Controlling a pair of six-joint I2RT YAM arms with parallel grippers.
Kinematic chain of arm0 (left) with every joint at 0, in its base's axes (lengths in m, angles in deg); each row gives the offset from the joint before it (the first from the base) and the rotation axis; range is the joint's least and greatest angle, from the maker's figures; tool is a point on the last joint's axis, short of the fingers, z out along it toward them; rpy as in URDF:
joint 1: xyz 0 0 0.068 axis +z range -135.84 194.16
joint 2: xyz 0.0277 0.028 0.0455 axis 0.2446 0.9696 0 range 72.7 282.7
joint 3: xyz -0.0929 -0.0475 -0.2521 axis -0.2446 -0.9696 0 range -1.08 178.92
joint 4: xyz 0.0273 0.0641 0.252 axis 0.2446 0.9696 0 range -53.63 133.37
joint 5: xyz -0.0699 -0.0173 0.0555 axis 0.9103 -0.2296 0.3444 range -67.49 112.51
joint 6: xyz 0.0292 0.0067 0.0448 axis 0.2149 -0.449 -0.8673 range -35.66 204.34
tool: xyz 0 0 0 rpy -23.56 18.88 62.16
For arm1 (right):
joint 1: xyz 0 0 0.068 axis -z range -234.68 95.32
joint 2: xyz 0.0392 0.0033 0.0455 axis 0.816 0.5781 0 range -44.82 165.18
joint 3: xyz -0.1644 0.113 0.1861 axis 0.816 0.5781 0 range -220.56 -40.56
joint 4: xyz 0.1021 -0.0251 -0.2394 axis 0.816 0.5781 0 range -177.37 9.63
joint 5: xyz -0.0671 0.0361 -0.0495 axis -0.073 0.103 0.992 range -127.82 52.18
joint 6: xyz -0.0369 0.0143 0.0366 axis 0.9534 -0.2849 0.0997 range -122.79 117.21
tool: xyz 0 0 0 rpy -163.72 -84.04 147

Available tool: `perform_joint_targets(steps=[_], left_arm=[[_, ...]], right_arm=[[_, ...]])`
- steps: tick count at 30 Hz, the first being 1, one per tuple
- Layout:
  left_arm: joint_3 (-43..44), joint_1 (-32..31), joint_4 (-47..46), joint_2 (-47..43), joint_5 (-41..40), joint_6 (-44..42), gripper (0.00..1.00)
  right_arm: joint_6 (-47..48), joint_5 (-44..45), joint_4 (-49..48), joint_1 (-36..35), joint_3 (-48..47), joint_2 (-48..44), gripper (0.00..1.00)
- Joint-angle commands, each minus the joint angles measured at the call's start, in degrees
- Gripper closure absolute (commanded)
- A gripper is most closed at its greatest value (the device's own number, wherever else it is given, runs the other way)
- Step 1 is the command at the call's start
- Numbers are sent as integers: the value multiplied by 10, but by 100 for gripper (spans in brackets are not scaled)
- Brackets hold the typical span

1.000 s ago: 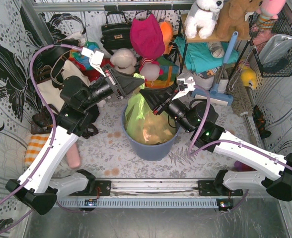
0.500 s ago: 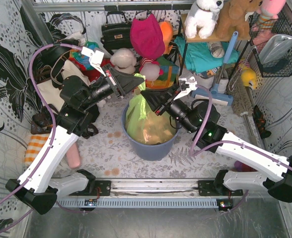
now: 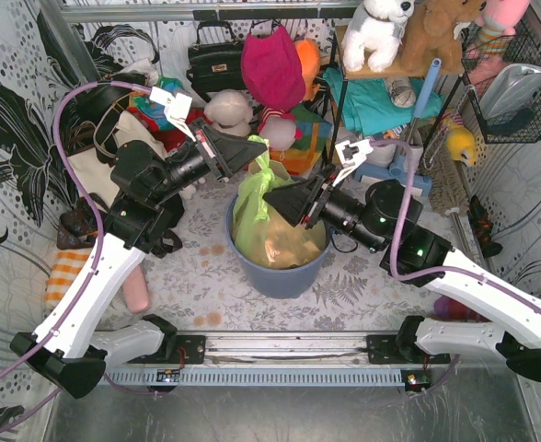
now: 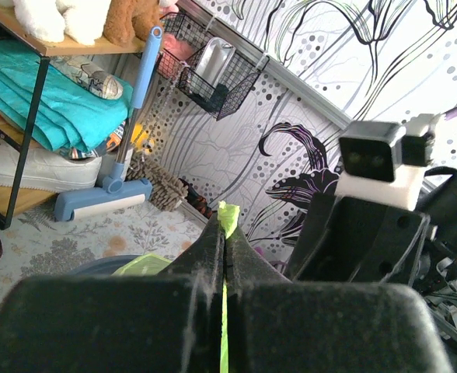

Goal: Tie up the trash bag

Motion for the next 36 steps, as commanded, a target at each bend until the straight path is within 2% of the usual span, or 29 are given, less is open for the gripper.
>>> perform_joint_targets(steps=[1,4,14,17,21,24,34,36], left_arm=[[4,-1,-29,1,-7,-5,100],[4,-1,-31,0,-6,-4,100],[4,-1,-31,-1,0,-3,100],[4,-1,-29,-2,0,-4,100],[4,-1,-24,-4,-1,-8,100],[4,0,-22,-3,-2,-10,100],[7,-1,-22,-1,-3,-11,100],[7,-1,-22,-1,-3,-11,100]], right_arm=[[-69,-14,86,-14,-18,10,63],[-76,-15,84,-15,-17,17,61],[-76,-14,56,-16,-31,44,67],[-75,-5,61,-16,-32,39,76],[-75,10,92,-17,-34,22,95],[-74,23,128,-16,-37,6,100],[-58,40,194,-16,-55,-22,100],[-57,41,194,-16,-54,-25,88]])
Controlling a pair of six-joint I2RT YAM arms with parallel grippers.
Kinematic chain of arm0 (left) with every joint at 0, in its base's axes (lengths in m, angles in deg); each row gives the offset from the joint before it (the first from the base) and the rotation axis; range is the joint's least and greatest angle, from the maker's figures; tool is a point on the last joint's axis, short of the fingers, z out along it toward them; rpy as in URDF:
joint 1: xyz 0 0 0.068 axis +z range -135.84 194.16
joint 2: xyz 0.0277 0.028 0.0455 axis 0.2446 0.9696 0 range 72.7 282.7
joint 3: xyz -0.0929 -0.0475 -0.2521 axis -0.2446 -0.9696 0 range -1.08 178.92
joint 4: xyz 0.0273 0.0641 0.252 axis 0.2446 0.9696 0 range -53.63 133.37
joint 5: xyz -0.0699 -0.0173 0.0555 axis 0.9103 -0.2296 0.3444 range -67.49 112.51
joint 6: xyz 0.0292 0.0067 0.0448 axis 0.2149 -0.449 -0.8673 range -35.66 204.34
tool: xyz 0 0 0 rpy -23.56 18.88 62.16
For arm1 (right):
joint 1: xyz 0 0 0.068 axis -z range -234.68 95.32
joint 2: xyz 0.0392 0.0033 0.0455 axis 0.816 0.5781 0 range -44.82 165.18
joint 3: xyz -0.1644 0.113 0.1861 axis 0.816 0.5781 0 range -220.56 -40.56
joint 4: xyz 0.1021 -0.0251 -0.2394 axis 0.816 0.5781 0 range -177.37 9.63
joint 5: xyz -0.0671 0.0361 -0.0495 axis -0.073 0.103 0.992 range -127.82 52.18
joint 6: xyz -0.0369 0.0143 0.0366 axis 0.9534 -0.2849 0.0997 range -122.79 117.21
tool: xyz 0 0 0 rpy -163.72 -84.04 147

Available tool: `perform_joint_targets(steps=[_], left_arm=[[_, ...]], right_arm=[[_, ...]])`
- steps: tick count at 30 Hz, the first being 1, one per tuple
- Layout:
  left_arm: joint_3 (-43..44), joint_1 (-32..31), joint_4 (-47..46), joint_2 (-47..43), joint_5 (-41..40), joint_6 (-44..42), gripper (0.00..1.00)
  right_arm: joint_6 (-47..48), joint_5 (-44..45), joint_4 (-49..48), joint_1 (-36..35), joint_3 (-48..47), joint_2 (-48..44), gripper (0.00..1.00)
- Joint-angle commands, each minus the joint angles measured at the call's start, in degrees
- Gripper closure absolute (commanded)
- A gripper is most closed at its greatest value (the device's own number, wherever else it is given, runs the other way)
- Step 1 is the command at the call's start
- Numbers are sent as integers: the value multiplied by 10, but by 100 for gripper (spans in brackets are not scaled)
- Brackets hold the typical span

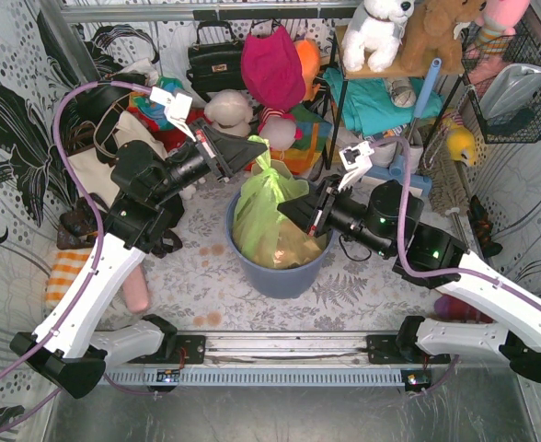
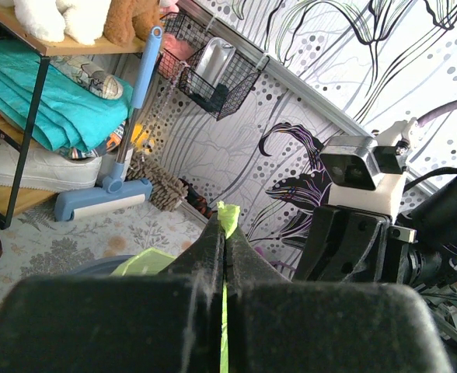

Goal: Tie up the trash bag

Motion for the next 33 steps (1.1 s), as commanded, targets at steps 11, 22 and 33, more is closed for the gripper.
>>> perform_joint_targets(steps=[11,22,33], left_arm=[[10,0,-22,-2,-1,-9,100],[56,1,39,41,-60,-80,100],[-14,1,23,71,-66,-85,100]], right_arm=[[16,-5,-7,-4,-15,-20,100],[59,-178,-22,-3,-82,-10,100],[40,-242,22,-5,29,-39,100]])
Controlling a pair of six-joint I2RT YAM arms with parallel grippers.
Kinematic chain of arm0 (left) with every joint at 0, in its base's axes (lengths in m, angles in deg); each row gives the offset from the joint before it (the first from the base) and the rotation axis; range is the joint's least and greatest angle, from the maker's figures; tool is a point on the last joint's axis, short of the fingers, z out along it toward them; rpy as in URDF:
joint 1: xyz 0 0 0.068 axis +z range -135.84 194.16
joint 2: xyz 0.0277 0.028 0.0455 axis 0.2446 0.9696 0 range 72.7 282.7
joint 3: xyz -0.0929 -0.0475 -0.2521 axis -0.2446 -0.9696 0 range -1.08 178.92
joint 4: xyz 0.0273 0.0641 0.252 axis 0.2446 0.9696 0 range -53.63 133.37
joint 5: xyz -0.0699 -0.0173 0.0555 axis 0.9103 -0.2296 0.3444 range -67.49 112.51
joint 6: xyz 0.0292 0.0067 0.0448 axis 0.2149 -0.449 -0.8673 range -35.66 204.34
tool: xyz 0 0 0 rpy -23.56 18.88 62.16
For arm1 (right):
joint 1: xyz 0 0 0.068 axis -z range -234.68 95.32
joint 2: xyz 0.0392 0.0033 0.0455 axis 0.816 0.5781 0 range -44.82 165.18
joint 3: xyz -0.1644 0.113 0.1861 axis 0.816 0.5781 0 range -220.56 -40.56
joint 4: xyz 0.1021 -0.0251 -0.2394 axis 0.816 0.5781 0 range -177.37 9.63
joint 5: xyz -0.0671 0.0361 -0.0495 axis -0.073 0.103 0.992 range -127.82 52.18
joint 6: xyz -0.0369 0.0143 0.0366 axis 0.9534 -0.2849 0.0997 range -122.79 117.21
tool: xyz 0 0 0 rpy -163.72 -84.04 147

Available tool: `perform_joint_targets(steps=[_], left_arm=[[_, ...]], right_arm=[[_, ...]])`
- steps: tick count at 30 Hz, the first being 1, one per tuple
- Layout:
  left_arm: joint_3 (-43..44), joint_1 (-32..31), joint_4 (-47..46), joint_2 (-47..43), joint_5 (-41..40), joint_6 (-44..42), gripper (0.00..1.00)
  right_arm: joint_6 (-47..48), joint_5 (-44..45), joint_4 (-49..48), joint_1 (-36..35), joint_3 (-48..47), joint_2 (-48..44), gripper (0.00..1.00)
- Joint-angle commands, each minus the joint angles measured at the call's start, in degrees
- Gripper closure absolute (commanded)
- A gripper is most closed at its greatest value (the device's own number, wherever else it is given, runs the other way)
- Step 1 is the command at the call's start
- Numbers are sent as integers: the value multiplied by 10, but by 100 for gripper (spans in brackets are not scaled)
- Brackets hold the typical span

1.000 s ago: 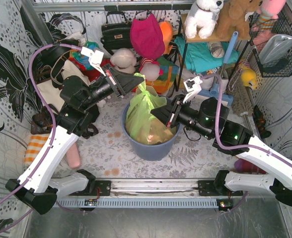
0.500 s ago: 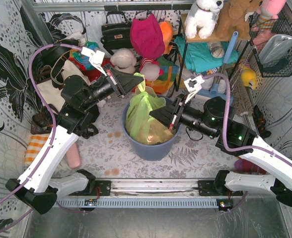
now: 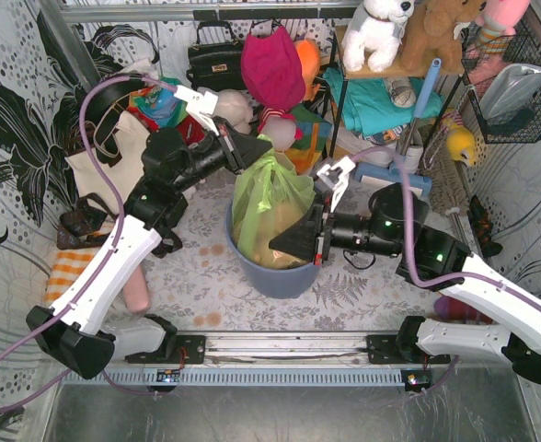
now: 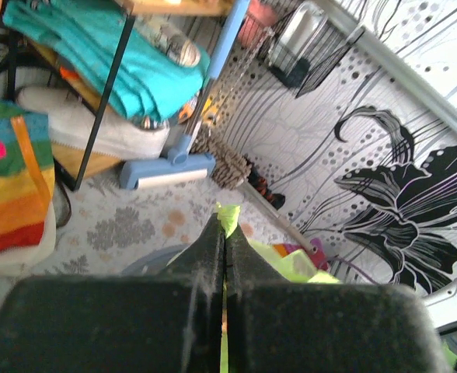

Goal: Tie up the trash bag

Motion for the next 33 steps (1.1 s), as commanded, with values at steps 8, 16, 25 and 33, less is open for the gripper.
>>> perform_joint_targets(steps=[8,16,25,33], left_arm=[[-72,1,-29,-17,17,6,100],[-81,1,-11,-25,37,12,100],[-79,1,-2,-29,54,19,100],[-81,1,-3,-33,56,21,100]], right_arm=[[192,156,-35,-10,80,-76,57],[548,120,-215,-11,130,-46,29],[763,85,-391,-11,182,-2,25],[819,97,-481,-11,191,32,46]])
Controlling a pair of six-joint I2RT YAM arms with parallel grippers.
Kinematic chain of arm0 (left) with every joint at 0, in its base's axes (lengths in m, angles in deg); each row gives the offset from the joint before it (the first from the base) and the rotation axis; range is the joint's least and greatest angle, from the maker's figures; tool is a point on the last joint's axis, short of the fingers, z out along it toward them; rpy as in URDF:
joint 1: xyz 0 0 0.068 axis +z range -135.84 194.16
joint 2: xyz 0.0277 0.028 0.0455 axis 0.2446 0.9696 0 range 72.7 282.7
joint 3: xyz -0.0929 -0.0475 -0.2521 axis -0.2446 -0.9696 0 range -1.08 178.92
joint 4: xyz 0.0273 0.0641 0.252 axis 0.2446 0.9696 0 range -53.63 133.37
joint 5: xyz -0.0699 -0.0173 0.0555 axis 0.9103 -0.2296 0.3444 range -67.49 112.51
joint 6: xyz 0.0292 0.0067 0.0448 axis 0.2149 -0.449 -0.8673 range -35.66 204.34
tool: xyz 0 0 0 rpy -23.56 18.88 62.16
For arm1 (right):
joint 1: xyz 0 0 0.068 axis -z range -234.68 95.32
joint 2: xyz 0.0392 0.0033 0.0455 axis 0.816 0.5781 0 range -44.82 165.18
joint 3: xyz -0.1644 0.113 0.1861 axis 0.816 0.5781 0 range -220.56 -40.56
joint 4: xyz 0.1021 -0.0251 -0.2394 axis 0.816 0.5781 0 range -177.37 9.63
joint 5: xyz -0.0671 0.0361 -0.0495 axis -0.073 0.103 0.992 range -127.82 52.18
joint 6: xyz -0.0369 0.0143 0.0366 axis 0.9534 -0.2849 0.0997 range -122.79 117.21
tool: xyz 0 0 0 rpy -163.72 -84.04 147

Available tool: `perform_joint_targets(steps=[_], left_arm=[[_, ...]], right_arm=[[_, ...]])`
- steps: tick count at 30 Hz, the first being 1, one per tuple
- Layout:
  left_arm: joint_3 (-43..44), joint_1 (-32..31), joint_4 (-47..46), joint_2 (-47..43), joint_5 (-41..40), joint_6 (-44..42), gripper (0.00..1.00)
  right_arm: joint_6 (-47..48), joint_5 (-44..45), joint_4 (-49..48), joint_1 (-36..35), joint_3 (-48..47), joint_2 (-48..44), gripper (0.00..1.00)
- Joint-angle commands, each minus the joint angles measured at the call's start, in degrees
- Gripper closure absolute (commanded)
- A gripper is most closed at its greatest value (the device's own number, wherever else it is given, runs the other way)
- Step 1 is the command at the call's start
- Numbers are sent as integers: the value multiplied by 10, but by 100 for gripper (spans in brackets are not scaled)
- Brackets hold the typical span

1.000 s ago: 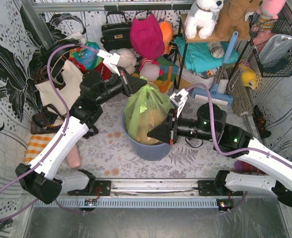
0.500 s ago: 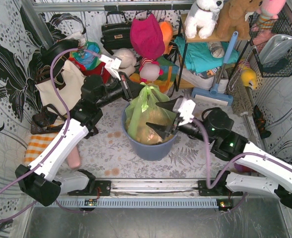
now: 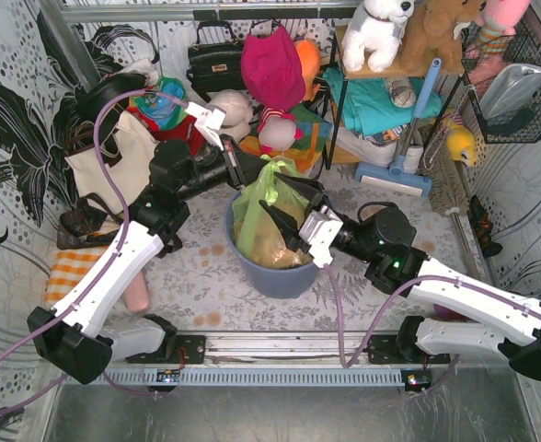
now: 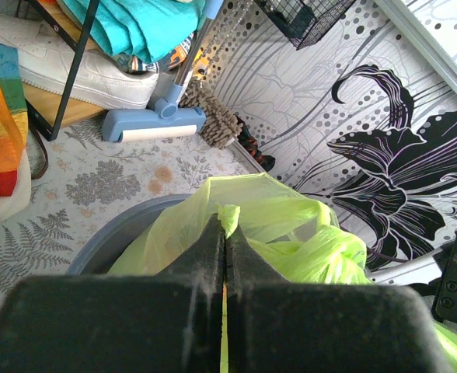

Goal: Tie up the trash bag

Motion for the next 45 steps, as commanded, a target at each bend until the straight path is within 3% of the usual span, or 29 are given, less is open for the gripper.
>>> perform_joint_targets(steps=[1,8,12,13,17,22,25,34,45], left_arm=[[-3,1,-6,-15,10,5,100],[0,1,-7,-16,12,6,100],[0,1,-9,-19,8,5,100],[1,0,-10,-20,4,4,100],[52,1,3,-10,-22,-23,100],[168,1,31,33,-32,-59,100],[191,1,35,53,-29,-62,100],[59,1,15,47,-91,-79,100],[110,5,98,134,-292,-115,100]], right_arm=[[61,-5,-85,-4,4,20,50],[74,-9,-94,-4,3,36,70],[57,-24,-77,-4,-3,28,99],[43,-28,-65,-4,-8,24,100],[-58,-76,52,-2,-64,5,100],[-198,-154,266,1,-212,5,100],[-259,-185,340,1,-238,-2,100],[-482,-245,218,-1,24,-111,100],[-587,-309,221,-16,133,-178,100]])
